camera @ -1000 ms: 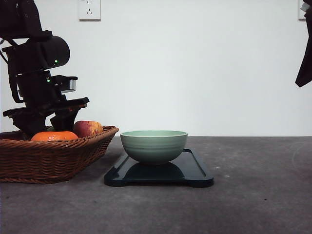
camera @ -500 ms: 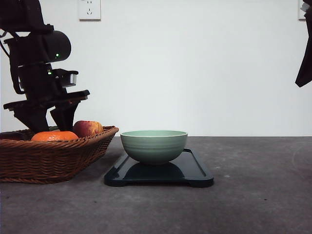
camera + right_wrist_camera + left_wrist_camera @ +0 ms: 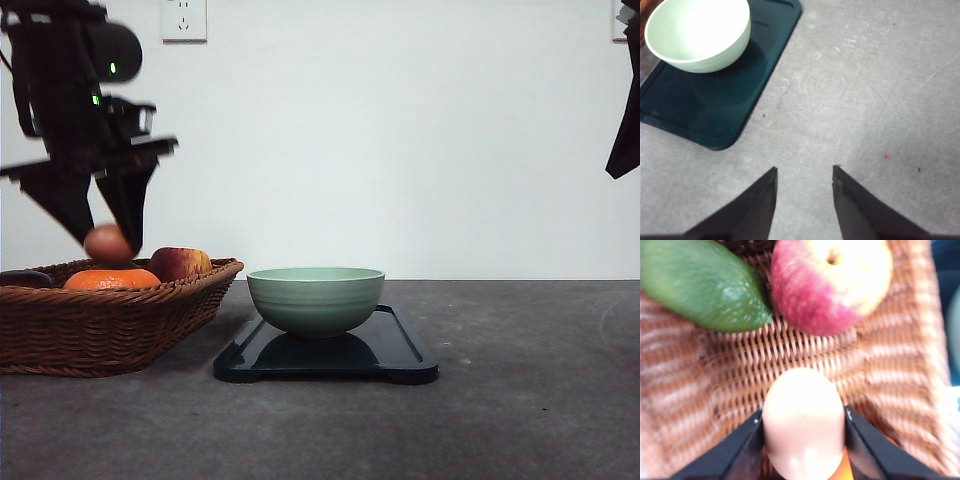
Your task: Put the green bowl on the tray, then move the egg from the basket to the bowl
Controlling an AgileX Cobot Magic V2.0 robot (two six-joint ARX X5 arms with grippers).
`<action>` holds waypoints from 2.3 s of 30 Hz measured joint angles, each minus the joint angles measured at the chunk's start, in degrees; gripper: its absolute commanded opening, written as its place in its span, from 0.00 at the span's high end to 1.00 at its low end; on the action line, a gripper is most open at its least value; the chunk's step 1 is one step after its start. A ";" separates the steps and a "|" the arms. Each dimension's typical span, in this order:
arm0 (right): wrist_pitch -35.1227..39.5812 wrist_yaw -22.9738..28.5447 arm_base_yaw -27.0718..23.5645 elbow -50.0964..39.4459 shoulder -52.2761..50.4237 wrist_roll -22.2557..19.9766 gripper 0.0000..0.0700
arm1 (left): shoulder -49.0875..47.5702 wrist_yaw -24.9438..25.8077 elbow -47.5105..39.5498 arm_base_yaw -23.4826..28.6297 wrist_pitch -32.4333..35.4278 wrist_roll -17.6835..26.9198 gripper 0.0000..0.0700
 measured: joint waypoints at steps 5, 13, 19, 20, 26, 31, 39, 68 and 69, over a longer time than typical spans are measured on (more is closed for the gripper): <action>0.00 0.00 0.00 0.00 0.00 -0.02 0.69 | -5.31 -0.01 1.33 -1.44 1.14 0.04 0.75; 0.00 0.00 0.00 0.00 0.00 0.00 0.69 | -7.94 3.79 1.76 -7.33 8.77 -0.02 0.75; 0.00 0.00 0.00 0.00 0.00 -0.01 0.69 | -7.94 4.17 1.76 -13.76 16.38 -0.02 0.75; 0.00 0.00 0.00 0.00 0.00 -0.02 0.69 | -7.94 4.17 1.76 -14.61 17.64 -0.01 0.75; 0.00 0.00 0.00 0.00 0.00 0.00 0.69 | -7.78 2.58 1.77 -17.40 21.76 -0.01 0.75; 0.00 0.00 0.00 0.00 0.00 -0.02 0.69 | -4.86 1.86 1.85 -17.61 22.22 -0.01 0.75; 0.00 0.00 0.00 0.00 0.00 -0.02 0.69 | 0.91 1.70 1.85 -18.56 21.37 -0.01 0.75; 0.00 -0.04 0.00 0.00 0.00 -0.02 0.69 | 14.42 1.61 1.85 -21.33 23.69 -0.01 0.74; 0.00 -0.04 0.00 0.00 0.00 -0.02 0.69 | 14.43 1.28 1.85 -21.33 23.80 -0.01 0.74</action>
